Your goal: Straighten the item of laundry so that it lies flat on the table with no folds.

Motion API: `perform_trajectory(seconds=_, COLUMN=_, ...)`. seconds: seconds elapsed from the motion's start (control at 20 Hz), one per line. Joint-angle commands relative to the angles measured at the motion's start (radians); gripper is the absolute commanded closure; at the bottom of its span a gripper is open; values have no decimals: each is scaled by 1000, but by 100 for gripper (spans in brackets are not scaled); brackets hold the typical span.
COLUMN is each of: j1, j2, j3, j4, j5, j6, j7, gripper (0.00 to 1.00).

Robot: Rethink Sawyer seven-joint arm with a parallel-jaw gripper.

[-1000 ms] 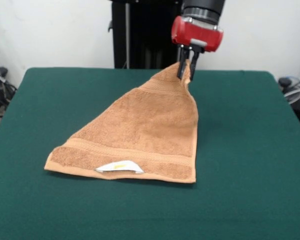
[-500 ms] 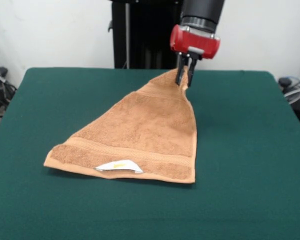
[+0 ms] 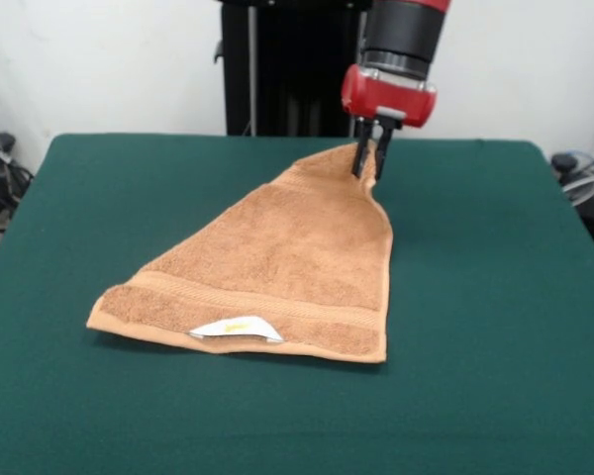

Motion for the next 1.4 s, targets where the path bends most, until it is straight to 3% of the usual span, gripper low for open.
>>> perform_trajectory(seconds=0.05, j1=22, j2=44, j3=26, j4=-2, j5=46, j6=-36, j7=291, gripper=100)
perform_trajectory(seconds=1.4, j1=6, j2=91, j3=39, j4=0, j5=-5, j6=-61, j7=296, gripper=100)
